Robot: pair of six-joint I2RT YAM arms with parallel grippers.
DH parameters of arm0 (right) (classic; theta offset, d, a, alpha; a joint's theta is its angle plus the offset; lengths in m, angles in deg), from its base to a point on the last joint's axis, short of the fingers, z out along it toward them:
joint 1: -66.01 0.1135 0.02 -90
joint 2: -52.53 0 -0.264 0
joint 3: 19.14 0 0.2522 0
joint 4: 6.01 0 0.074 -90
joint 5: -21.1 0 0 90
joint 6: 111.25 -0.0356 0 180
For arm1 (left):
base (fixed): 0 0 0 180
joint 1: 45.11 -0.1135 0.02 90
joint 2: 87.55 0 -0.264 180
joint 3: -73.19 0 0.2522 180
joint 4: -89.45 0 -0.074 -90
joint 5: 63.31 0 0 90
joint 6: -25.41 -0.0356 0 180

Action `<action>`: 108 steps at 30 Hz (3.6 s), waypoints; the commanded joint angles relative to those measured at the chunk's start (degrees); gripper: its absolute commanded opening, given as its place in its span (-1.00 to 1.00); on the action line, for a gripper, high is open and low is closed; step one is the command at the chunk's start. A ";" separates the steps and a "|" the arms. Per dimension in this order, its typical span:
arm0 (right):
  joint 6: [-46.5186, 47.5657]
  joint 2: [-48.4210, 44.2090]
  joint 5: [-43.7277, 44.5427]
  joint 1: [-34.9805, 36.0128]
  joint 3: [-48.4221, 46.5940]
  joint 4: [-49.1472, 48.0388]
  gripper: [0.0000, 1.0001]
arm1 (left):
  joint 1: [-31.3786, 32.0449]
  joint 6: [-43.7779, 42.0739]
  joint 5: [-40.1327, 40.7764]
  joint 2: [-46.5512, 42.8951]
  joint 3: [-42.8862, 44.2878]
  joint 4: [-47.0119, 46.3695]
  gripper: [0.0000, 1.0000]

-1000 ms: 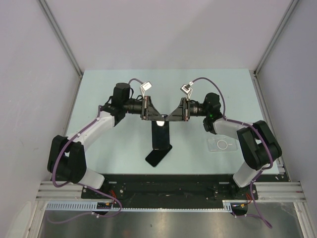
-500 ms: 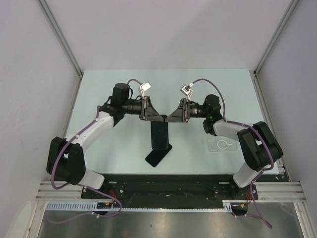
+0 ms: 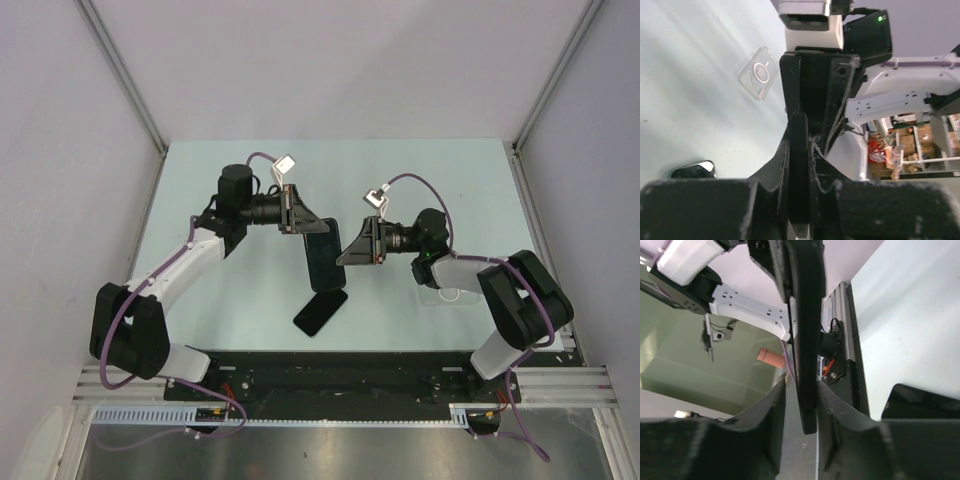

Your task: Put the phone into the phone case

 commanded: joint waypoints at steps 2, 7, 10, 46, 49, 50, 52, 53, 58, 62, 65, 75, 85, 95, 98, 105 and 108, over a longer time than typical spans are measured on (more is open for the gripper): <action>-5.38 2.10 1.02 0.16 0.48 -11.41 -0.60 | -0.19 3.77 0.74 -2.90 -0.78 -5.58 -1.00; -14.77 5.35 1.03 -0.72 1.10 -24.74 -1.00 | -0.54 3.60 0.57 -4.04 -1.31 -4.80 -0.89; -16.99 6.41 0.41 -2.91 1.54 -26.72 -1.00 | -2.55 2.28 0.30 -5.36 -1.92 -1.89 -0.56; -6.21 2.46 1.73 -3.18 1.45 -13.03 -0.89 | -1.42 4.30 -0.93 -2.02 -8.51 -8.92 -0.74; 2.73 -1.75 3.21 -3.53 1.36 -2.49 -0.54 | -1.42 2.64 -1.72 -2.28 -7.99 -7.70 -1.00; 5.05 -2.98 3.92 -3.53 1.36 4.24 -0.42 | -1.42 2.02 -2.16 -2.29 -7.81 -7.52 -1.00; 9.71 -6.76 5.67 -4.23 1.01 10.17 -0.15 | -1.42 0.97 -3.65 -2.63 -7.63 -6.29 -1.00; 12.43 -7.82 6.03 -4.58 0.75 14.20 -0.07 | -1.42 0.18 -4.18 -2.64 -7.37 -5.76 -1.00; 10.79 -8.45 5.42 -6.87 -1.18 14.07 0.11 | -1.24 -0.97 -8.39 -3.16 -7.19 -5.05 -1.00; 9.47 -6.86 4.28 -7.66 -3.64 12.39 0.11 | -0.28 -1.76 -9.80 -3.17 -6.67 -4.27 -1.00; 9.47 -6.07 3.66 -7.58 -6.01 12.74 0.13 | 0.16 -3.51 -9.55 -2.73 -5.53 -1.54 -1.00; 17.72 -4.75 5.33 -5.56 -10.41 23.90 0.07 | 0.52 -3.79 -9.19 -2.29 -4.73 -0.57 -1.00; 25.72 -6.68 7.96 -3.97 -12.26 34.88 -0.59 | 0.51 -6.14 -5.08 -1.50 -3.60 3.18 -1.00; 32.50 -8.53 20.88 -0.81 -15.07 48.43 -0.88 | 0.69 -11.79 4.61 4.57 1.68 16.13 -1.00; 31.00 -8.71 20.01 -2.21 -15.07 48.52 -0.52 | 0.69 -11.52 3.29 5.10 2.21 15.60 -1.00; 30.03 -7.48 13.86 -2.74 -15.07 47.28 -0.16 | 0.60 -8.36 1.36 4.83 2.03 11.21 -1.00; 31.95 -7.91 16.91 -2.65 -14.81 50.61 0.13 | 0.25 -8.53 2.50 5.88 2.82 12.08 -1.00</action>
